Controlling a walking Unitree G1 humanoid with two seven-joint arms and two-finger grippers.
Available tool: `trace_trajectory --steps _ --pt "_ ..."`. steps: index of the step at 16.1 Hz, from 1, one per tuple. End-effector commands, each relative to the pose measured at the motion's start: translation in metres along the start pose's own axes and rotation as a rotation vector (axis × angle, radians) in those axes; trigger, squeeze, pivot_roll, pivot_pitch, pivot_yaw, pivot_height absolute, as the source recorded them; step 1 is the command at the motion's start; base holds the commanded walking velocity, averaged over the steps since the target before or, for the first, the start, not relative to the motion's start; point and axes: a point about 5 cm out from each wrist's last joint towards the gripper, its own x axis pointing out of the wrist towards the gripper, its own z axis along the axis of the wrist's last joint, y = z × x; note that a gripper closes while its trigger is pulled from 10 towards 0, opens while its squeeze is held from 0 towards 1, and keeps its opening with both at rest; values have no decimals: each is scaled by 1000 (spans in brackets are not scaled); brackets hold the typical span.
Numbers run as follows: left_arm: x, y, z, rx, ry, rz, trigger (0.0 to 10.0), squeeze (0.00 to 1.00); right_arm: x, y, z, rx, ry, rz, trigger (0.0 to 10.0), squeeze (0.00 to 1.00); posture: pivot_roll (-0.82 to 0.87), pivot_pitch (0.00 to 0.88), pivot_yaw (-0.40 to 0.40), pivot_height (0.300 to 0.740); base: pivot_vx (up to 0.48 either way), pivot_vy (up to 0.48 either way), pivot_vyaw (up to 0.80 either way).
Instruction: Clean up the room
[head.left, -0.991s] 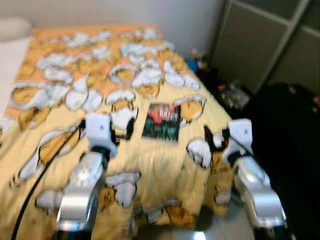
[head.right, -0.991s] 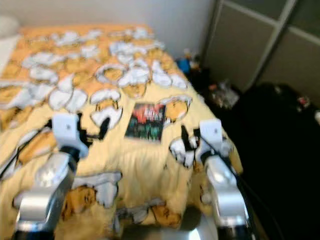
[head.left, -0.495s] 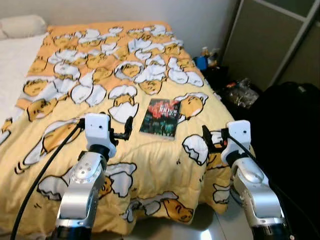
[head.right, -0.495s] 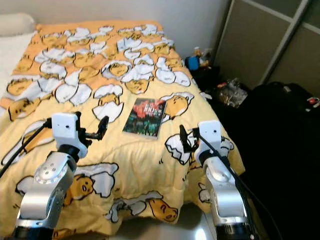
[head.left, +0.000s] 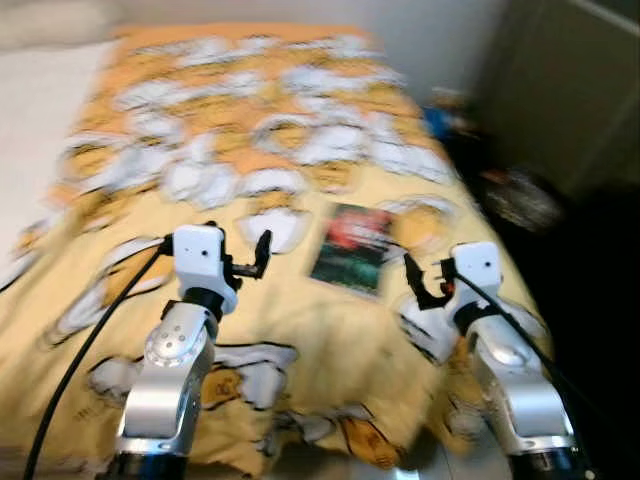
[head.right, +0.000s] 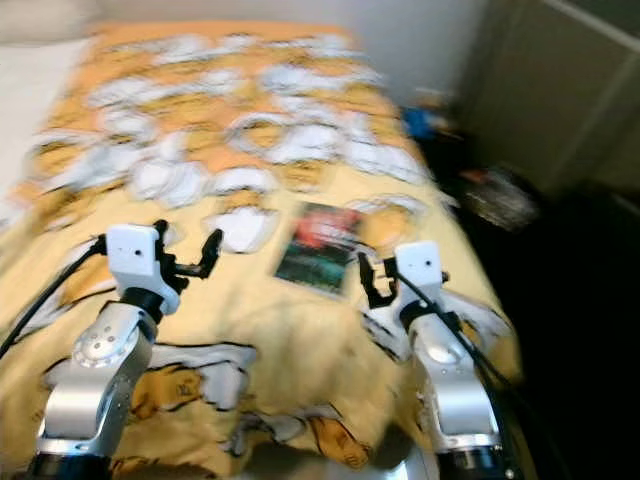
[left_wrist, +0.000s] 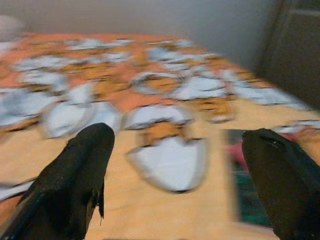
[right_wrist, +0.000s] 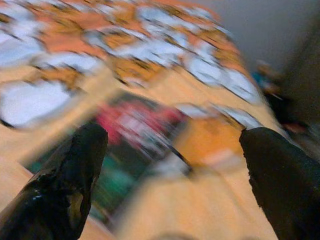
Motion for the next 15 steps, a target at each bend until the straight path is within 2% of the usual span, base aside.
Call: trace_trajectory --steps 1,3,6,8,10,11,12,13,14,15 --pt "2 -3 0 -3 -2 -19 10000 639 -2 1 -4 -4 20 15 10000 0 17 0 -27 740 330 0 800" --pt "4 -8 0 -2 5 -69 10000 631 1 1 -5 22 43 30 10000 0 16 0 -33 740 292 0 0" --pt "6 -14 0 23 13 -165 10000 620 6 -4 -4 -2 72 37 10000 0 7 0 -41 740 0 0 0" --pt "9 -15 2 40 14 -211 10000 620 11 -14 -6 12 145 -4 10000 0 -4 0 -47 740 0 0 0" --pt "8 -18 2 81 28 -285 10000 624 13 -20 -13 88 238 -34 10000 0 -7 0 -44 740 0 0 0" --pt "7 -21 1 132 48 -369 10000 620 17 -26 -20 191 341 -40 10000 0 -10 0 -39 740 0 0 0" --pt "8 -22 -1 151 73 -400 10000 616 19 -27 -22 259 370 -27 10000 0 -7 0 -35 740 0 0 0" --pt "9 -24 -2 179 105 -460 10000 525 23 -35 -26 347 401 -31 10000 1000 6 0 -32 740 0 0 0" --pt "10 -26 1 182 113 -516 10000 427 28 -45 -29 423 420 -53 10000 1000 11 0 -28 740 0 0 0" --pt "10 -27 2 180 116 -537 10000 161 30 -50 -30 449 426 -64 10000 1000 9 0 -20 740 0 0 0"
